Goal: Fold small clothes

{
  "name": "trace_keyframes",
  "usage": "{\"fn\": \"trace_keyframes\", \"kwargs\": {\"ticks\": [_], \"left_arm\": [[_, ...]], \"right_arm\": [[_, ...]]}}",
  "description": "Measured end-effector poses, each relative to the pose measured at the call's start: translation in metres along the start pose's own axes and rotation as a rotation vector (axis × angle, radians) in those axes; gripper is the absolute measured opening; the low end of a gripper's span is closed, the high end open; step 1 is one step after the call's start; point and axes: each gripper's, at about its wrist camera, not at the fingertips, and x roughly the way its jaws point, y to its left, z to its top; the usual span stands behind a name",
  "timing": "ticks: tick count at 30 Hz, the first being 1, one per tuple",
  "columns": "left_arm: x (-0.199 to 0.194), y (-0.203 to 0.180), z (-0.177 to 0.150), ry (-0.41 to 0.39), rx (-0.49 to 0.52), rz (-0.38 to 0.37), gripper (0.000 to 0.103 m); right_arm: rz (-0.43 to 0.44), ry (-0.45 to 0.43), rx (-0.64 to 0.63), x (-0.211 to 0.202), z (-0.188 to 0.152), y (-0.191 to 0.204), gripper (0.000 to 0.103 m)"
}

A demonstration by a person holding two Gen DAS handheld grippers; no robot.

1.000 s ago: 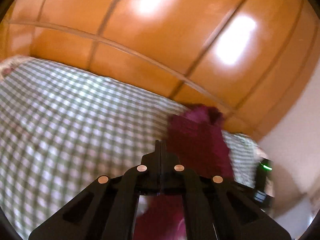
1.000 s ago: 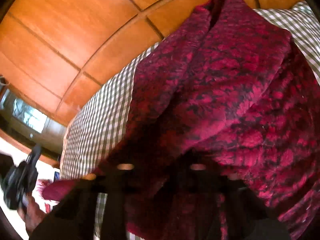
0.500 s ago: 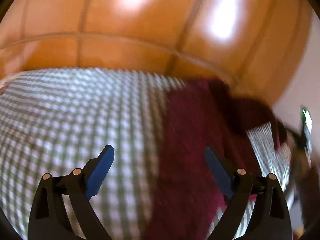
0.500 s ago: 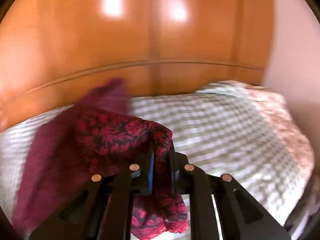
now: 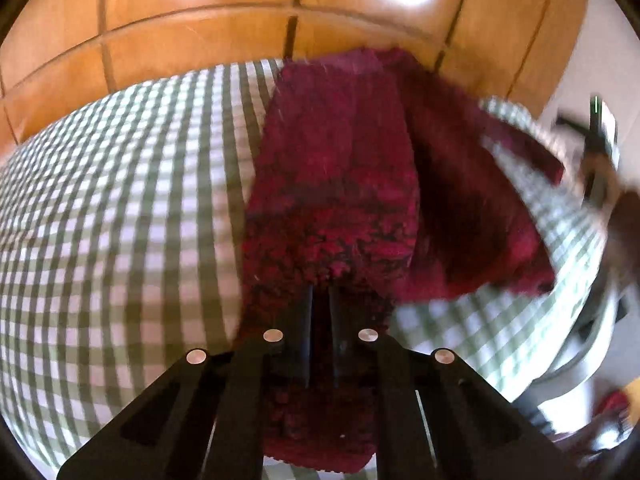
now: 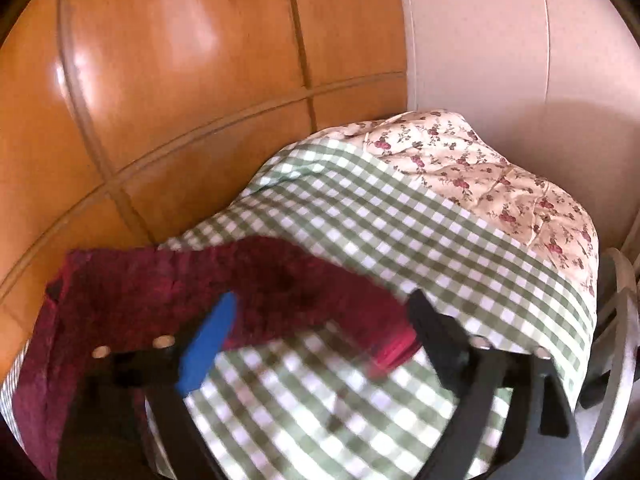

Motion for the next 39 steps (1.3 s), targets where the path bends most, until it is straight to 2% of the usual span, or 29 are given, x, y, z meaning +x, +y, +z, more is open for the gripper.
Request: {"fn": "trace_keyframes", "kwargs": {"ticks": [3, 4, 6, 8, 10, 13, 15, 16, 18, 19, 20, 21, 22, 23, 25, 30, 32, 34, 36, 37, 38, 39], "left_arm": [[-0.030, 0.027, 0.030, -0.093, -0.100, -0.056, 0.005], [-0.037, 0.037, 0.039, -0.121, -0.129, -0.065, 0.005], [-0.058, 0.064, 0.066, -0.202, -0.206, -0.068, 0.001], [-0.073, 0.087, 0.094, -0.280, -0.233, -0.005, 0.000], [-0.077, 0.112, 0.129, -0.323, -0.260, 0.065, 0.000], [-0.067, 0.135, 0.182, -0.330, -0.244, 0.246, 0.000], [-0.060, 0.147, 0.205, -0.324, -0.243, 0.347, 0.000], [-0.059, 0.148, 0.212, -0.324, -0.238, 0.361, 0.000], [-0.059, 0.139, 0.215, -0.335, -0.236, 0.291, 0.000], [-0.057, 0.133, 0.211, -0.341, -0.217, 0.285, 0.004], [-0.053, 0.122, 0.204, -0.334, -0.186, 0.267, 0.026], [-0.053, 0.111, 0.191, -0.330, -0.162, 0.231, 0.065], [-0.051, 0.098, 0.177, -0.344, -0.141, 0.191, 0.081], [-0.050, 0.085, 0.164, -0.368, -0.121, 0.167, 0.088], [-0.042, 0.059, 0.139, -0.336, -0.049, 0.130, 0.088], [-0.006, -0.006, 0.054, -0.149, 0.209, 0.106, 0.088], [0.011, -0.023, 0.017, -0.068, 0.297, 0.138, 0.088], [0.028, -0.031, -0.014, -0.012, 0.378, 0.228, 0.088], [0.033, -0.027, -0.036, 0.023, 0.406, 0.290, 0.061], [0.040, -0.019, -0.042, 0.069, 0.378, 0.284, 0.034], [0.036, -0.010, -0.040, 0.059, 0.335, 0.272, 0.022], [0.029, -0.002, -0.035, 0.038, 0.284, 0.253, 0.017]], "right_arm": [[0.143, 0.090, -0.047, -0.014, -0.033, 0.009, 0.091], [0.206, 0.133, -0.077, -0.019, -0.050, 0.015, 0.091], [0.279, 0.189, -0.133, -0.029, -0.076, 0.028, 0.091], [0.356, 0.253, -0.184, -0.041, -0.107, 0.045, 0.091], [0.402, 0.293, -0.217, -0.050, -0.129, 0.058, 0.091], [0.433, 0.327, -0.248, -0.059, -0.152, 0.073, 0.091], [0.446, 0.339, -0.258, -0.064, -0.162, 0.081, 0.091], [0.459, 0.354, -0.263, -0.065, -0.168, 0.084, 0.091], [0.472, 0.375, -0.266, -0.066, -0.175, 0.084, 0.091], [0.468, 0.382, -0.266, -0.065, -0.179, 0.084, 0.091], [0.467, 0.392, -0.264, -0.064, -0.183, 0.083, 0.091], [0.470, 0.412, -0.258, -0.063, -0.188, 0.083, 0.091], [0.468, 0.422, -0.258, -0.063, -0.192, 0.082, 0.091], [0.463, 0.426, -0.262, -0.065, -0.196, 0.081, 0.092], [0.454, 0.421, -0.267, -0.065, -0.198, 0.081, 0.092], [0.440, 0.409, -0.256, -0.061, -0.202, 0.084, 0.096], [0.430, 0.405, -0.269, -0.061, -0.204, 0.087, 0.097], [0.422, 0.399, -0.285, -0.062, -0.207, 0.090, 0.098], [0.421, 0.396, -0.295, -0.063, -0.209, 0.093, 0.099], [0.416, 0.392, -0.301, -0.062, -0.210, 0.094, 0.099], [0.413, 0.390, -0.305, -0.063, -0.211, 0.094, 0.099], [0.410, 0.388, -0.308, -0.063, -0.212, 0.095, 0.099]]}}
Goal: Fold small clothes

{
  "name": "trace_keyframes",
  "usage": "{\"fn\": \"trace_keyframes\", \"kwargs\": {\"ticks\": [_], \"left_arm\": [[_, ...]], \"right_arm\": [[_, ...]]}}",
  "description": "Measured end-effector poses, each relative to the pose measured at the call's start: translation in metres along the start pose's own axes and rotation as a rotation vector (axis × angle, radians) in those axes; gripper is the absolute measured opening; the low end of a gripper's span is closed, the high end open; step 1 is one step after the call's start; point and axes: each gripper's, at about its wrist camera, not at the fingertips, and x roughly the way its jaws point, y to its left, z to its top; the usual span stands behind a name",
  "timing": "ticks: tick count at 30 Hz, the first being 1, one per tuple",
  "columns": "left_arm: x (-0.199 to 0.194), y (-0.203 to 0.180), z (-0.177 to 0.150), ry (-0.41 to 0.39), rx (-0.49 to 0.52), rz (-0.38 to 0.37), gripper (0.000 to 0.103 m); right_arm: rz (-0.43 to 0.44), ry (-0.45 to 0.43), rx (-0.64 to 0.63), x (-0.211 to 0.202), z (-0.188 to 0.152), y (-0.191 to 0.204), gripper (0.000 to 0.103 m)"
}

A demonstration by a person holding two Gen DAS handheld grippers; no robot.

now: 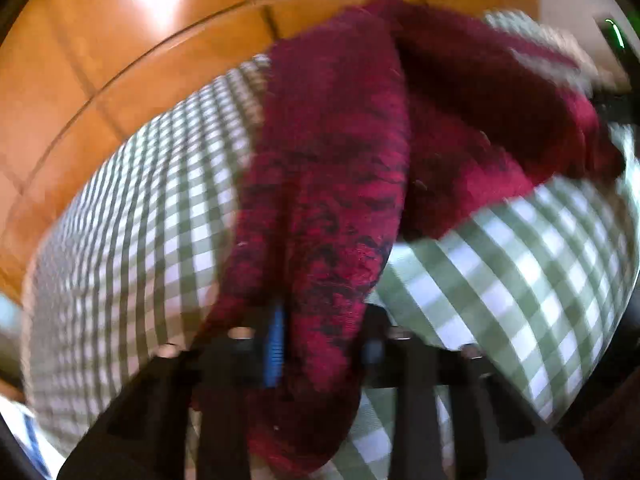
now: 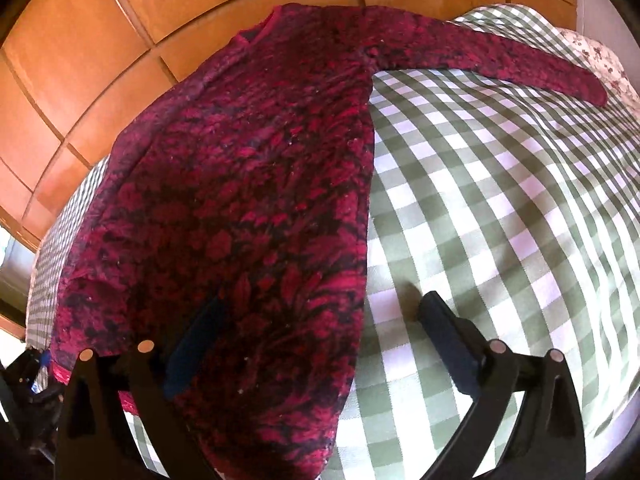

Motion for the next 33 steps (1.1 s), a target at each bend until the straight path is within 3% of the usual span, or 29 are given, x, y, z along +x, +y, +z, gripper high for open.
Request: {"fn": "trace_keyframes", "kwargs": {"ticks": [4, 6, 8, 11, 14, 16, 17, 18, 19, 20, 22, 26, 27, 30, 31, 33], "left_arm": [[-0.022, 0.052, 0.030, -0.075, -0.173, -0.098, 0.013], [-0.033, 0.099, 0.058, -0.142, -0.303, -0.144, 0.013], [-0.039, 0.149, 0.091, -0.209, -0.419, -0.130, 0.013], [-0.022, 0.223, 0.142, -0.245, -0.562, -0.015, 0.012], [0.013, 0.273, 0.179, -0.182, -0.651, 0.166, 0.013], [0.039, 0.298, 0.188, -0.100, -0.742, 0.218, 0.021], [0.050, 0.307, 0.188, -0.057, -0.787, 0.255, 0.029], [0.054, 0.310, 0.187, -0.049, -0.808, 0.271, 0.045], [0.051, 0.306, 0.183, -0.062, -0.815, 0.273, 0.056], [0.044, 0.300, 0.179, -0.093, -0.812, 0.288, 0.079], [0.034, 0.286, 0.170, -0.153, -0.797, 0.296, 0.083], [0.017, 0.225, 0.134, -0.199, -0.685, 0.034, 0.079], [0.017, 0.201, 0.118, -0.193, -0.655, -0.079, 0.079], [0.027, 0.141, 0.083, -0.117, -0.585, -0.331, 0.072], [0.032, 0.121, 0.072, -0.085, -0.577, -0.416, 0.071], [0.040, 0.097, 0.059, -0.052, -0.596, -0.512, 0.071]], "right_arm": [[-0.009, 0.000, -0.008, 0.002, 0.000, 0.002, 0.100], [-0.011, 0.001, -0.014, 0.003, 0.000, 0.002, 0.100], [-0.015, 0.000, -0.022, 0.004, 0.000, 0.003, 0.100], [-0.021, -0.007, -0.026, 0.005, -0.001, 0.004, 0.100], [-0.017, -0.015, -0.013, 0.005, -0.001, 0.004, 0.100], [-0.017, -0.016, -0.006, 0.006, 0.000, 0.004, 0.100], [-0.018, -0.015, -0.006, 0.007, 0.001, 0.005, 0.100], [-0.018, -0.013, -0.009, 0.007, 0.002, 0.005, 0.100], [-0.017, -0.012, -0.012, 0.007, 0.002, 0.005, 0.100], [-0.016, -0.012, -0.016, 0.008, 0.002, 0.005, 0.100], [-0.019, -0.013, -0.029, 0.009, 0.003, 0.007, 0.100], [-0.027, -0.019, -0.041, 0.011, 0.002, 0.010, 0.100], [-0.026, -0.020, -0.039, 0.011, 0.002, 0.010, 0.100], [-0.017, -0.009, -0.046, 0.010, 0.001, 0.013, 0.098], [-0.012, -0.005, -0.054, 0.008, 0.001, 0.014, 0.093], [0.005, 0.006, -0.066, 0.006, -0.002, 0.017, 0.083]]}}
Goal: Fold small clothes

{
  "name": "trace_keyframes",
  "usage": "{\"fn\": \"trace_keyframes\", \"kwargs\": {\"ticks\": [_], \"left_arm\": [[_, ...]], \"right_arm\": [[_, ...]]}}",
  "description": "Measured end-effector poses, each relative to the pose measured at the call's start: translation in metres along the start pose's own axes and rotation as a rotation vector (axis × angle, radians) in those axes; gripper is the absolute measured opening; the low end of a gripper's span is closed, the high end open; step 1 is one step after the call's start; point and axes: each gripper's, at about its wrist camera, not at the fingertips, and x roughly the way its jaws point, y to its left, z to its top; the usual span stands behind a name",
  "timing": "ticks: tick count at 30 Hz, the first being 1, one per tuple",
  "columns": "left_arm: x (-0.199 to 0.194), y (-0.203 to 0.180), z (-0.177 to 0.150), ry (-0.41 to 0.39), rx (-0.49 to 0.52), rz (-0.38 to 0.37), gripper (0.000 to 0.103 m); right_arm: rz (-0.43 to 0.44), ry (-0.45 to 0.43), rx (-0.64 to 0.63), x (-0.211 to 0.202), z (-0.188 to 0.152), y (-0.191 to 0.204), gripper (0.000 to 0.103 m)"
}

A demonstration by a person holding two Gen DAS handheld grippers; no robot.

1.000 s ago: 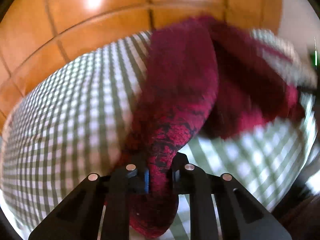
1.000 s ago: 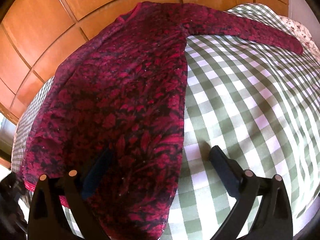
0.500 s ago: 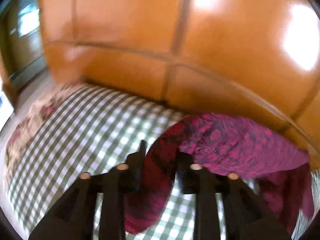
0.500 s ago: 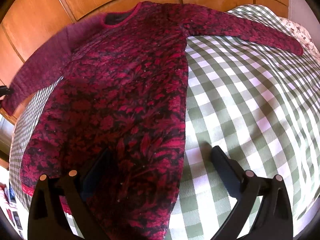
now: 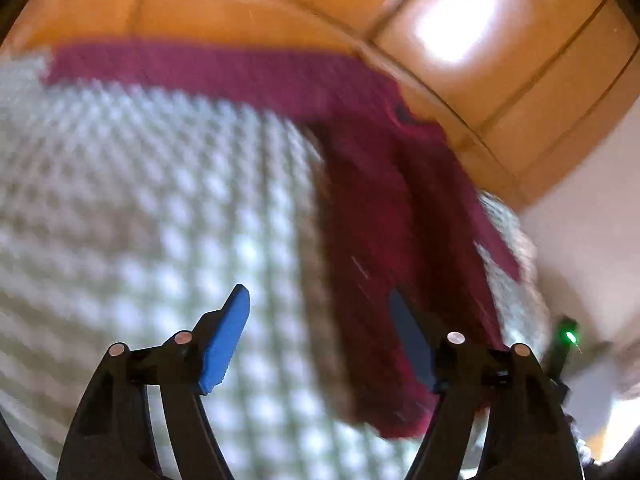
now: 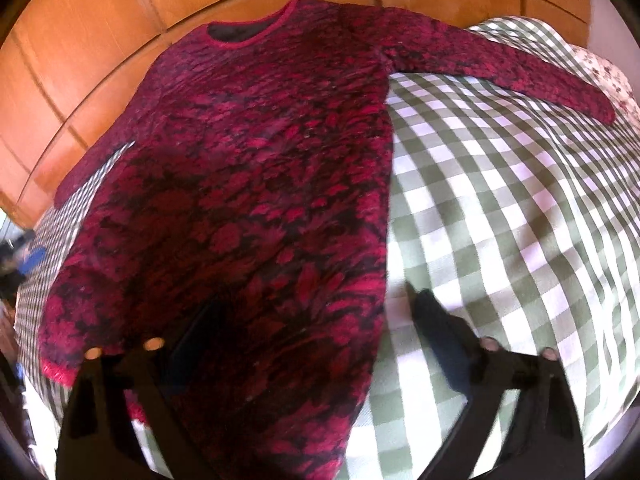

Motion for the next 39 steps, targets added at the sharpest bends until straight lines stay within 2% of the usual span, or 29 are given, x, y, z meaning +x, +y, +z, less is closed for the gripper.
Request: {"fn": "trace_keyframes", "kwargs": {"ticks": [2, 4, 6, 8, 11, 15, 17, 19, 22, 24, 26, 27, 28, 29, 30, 31, 32, 33, 34, 35, 36, 37, 39], "left_arm": [[0.020, -0.005, -0.019, 0.057, -0.039, -0.055, 0.068], [0.040, -0.009, -0.029, 0.100, -0.066, -0.070, 0.047], [0.051, -0.009, -0.032, 0.114, -0.083, -0.090, 0.022], [0.046, -0.018, -0.030, 0.099, -0.073, -0.078, 0.017], [0.021, -0.044, -0.029, 0.060, 0.011, -0.045, 0.013], [-0.021, -0.060, -0.033, 0.016, 0.047, -0.064, 0.012], [-0.049, -0.065, -0.042, -0.002, 0.063, -0.083, 0.010], [-0.067, -0.077, -0.051, -0.003, 0.077, -0.092, 0.006], [-0.080, -0.078, -0.082, 0.045, 0.071, -0.106, 0.006], [-0.080, -0.075, -0.108, 0.078, 0.089, -0.067, 0.003], [-0.075, -0.062, -0.121, 0.116, 0.040, -0.094, 0.003], [-0.072, -0.054, -0.125, 0.118, 0.005, -0.095, 0.009], [-0.068, -0.047, -0.128, 0.121, -0.025, -0.072, 0.018], [-0.066, -0.043, -0.128, 0.119, -0.042, -0.060, 0.045], [-0.063, -0.038, -0.128, 0.109, -0.073, -0.056, 0.062], [-0.063, -0.035, -0.129, 0.101, -0.102, -0.058, 0.062], [-0.060, -0.033, -0.130, 0.116, -0.109, -0.070, 0.062], [-0.055, -0.036, -0.130, 0.126, -0.089, -0.067, 0.060], [-0.046, -0.043, -0.130, 0.133, -0.061, -0.048, 0.054], [-0.040, -0.047, -0.130, 0.152, -0.038, -0.039, 0.037], [-0.031, -0.052, -0.131, 0.173, -0.001, -0.010, 0.030], [-0.032, -0.049, -0.132, 0.176, 0.016, 0.009, 0.017], [-0.031, -0.045, -0.134, 0.170, 0.020, 0.021, 0.009]], "right_arm": [[0.018, 0.009, -0.007, -0.003, -0.004, 0.001, 0.074], [0.023, 0.008, -0.009, -0.003, -0.008, 0.001, 0.068], [0.031, 0.012, -0.017, -0.004, -0.008, 0.002, 0.055], [0.087, 0.035, -0.004, -0.008, -0.005, 0.001, 0.022], [0.110, 0.009, -0.023, -0.028, 0.003, 0.003, 0.018], [0.160, -0.074, -0.058, -0.079, 0.012, -0.001, 0.017], [0.176, -0.101, -0.082, -0.105, 0.009, -0.008, 0.017], [0.145, -0.090, -0.116, -0.120, -0.005, -0.018, 0.017], [0.086, 0.007, -0.112, -0.114, -0.035, -0.040, 0.017], [0.065, 0.071, -0.090, -0.105, -0.056, -0.053, 0.017], [0.014, 0.120, -0.087, -0.092, -0.077, -0.060, 0.017], [-0.006, 0.121, -0.092, -0.089, -0.081, -0.060, 0.019], [-0.029, 0.110, -0.097, -0.088, -0.083, -0.059, 0.028], [-0.048, 0.099, -0.095, -0.088, -0.083, -0.057, 0.038], [-0.066, 0.087, -0.096, -0.090, -0.081, -0.055, 0.044], [-0.095, 0.060, -0.109, -0.093, -0.078, -0.050, 0.054], [-0.118, 0.024, -0.130, -0.097, -0.074, -0.042, 0.057], [-0.127, -0.003, -0.142, -0.100, -0.071, -0.035, 0.059], [-0.126, -0.044, -0.158, -0.104, -0.065, -0.025, 0.066], [-0.115, -0.070, -0.171, -0.107, -0.062, -0.016, 0.072], [-0.098, -0.093, -0.186, -0.107, -0.059, -0.006, 0.074], [-0.068, -0.106, -0.206, -0.104, -0.053, 0.008, 0.078], [-0.019, -0.104, -0.225, -0.094, -0.048, 0.028, 0.078]]}}
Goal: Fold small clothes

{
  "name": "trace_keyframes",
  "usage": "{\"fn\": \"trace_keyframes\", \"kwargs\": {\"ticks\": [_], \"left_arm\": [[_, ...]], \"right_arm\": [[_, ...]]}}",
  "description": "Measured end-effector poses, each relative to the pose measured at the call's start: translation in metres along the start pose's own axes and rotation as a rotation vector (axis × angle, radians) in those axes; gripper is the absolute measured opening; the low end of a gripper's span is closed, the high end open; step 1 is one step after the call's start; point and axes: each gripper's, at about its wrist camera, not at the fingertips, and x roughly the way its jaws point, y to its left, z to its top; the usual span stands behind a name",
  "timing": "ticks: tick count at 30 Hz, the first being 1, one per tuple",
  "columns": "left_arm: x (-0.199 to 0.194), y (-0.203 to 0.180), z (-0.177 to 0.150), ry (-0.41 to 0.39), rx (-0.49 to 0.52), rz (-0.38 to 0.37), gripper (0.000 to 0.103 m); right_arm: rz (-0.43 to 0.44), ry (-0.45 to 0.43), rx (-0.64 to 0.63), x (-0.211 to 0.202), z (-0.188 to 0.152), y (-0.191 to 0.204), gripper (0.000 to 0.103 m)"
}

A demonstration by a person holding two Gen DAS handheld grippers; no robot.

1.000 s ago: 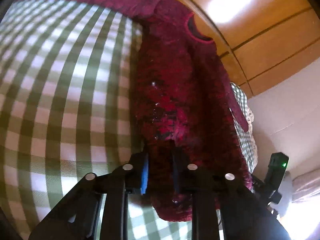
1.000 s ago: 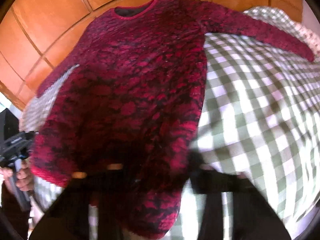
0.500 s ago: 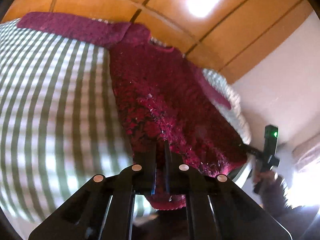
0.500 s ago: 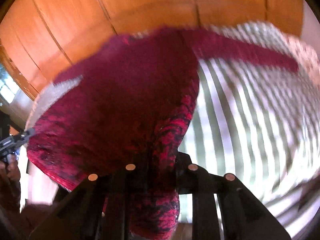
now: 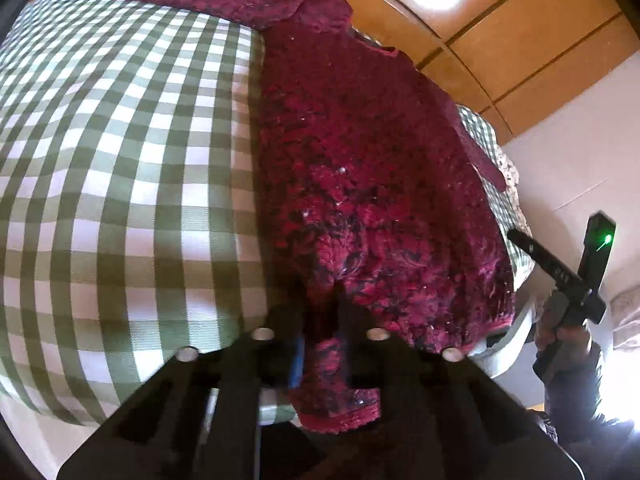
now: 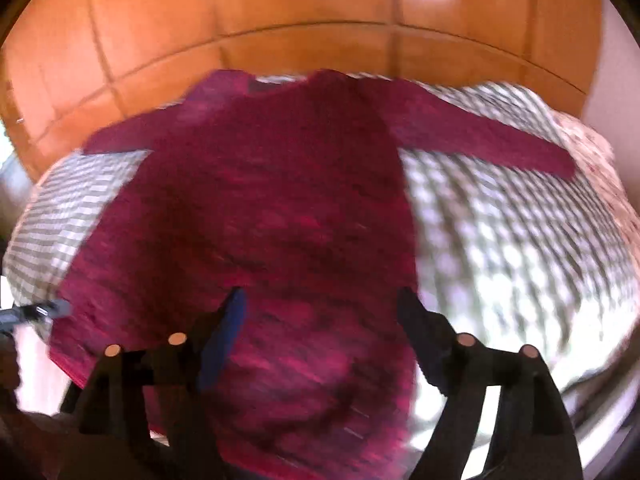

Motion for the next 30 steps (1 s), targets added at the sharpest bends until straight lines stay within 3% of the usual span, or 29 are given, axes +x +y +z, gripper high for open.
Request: {"fn": "trace_keyframes", "kwargs": {"ticks": [3, 6, 7, 9, 10, 12, 13, 22, 26, 30], "left_arm": [[-0.009, 0.004, -0.006, -0.013, 0.010, 0.001, 0.007], [-0.018, 0.013, -0.018, -0.004, 0.007, 0.005, 0.007], [-0.020, 0.012, -0.019, -0.004, 0.013, 0.008, 0.007], [-0.030, 0.013, -0.013, -0.027, 0.009, -0.018, 0.015], [-0.032, 0.015, -0.009, -0.048, -0.004, -0.026, 0.021], [-0.046, 0.030, 0.009, -0.136, -0.056, 0.000, 0.074], [-0.056, 0.042, 0.022, -0.216, -0.097, 0.044, 0.079], [-0.089, 0.153, 0.149, -0.445, -0.391, 0.235, 0.075], [-0.090, 0.190, 0.201, -0.463, -0.437, 0.283, 0.068], [-0.080, 0.220, 0.254, -0.463, -0.464, 0.360, 0.068]], "right_arm": [[0.100, 0.016, -0.027, 0.023, 0.010, 0.037, 0.078], [0.176, 0.121, -0.100, 0.056, -0.002, 0.071, 0.078], [0.157, 0.147, -0.131, 0.069, -0.005, 0.075, 0.079], [0.128, 0.092, -0.175, 0.070, -0.014, 0.079, 0.080], [0.138, 0.089, -0.160, 0.069, -0.014, 0.077, 0.080], [0.164, 0.097, -0.126, 0.069, -0.011, 0.071, 0.080], [0.174, 0.097, -0.117, 0.070, -0.010, 0.070, 0.083], [0.162, 0.090, -0.126, 0.081, -0.010, 0.079, 0.098], [0.149, 0.081, -0.139, 0.084, -0.011, 0.081, 0.101], [0.148, 0.083, -0.139, 0.092, -0.005, 0.084, 0.101]]}}
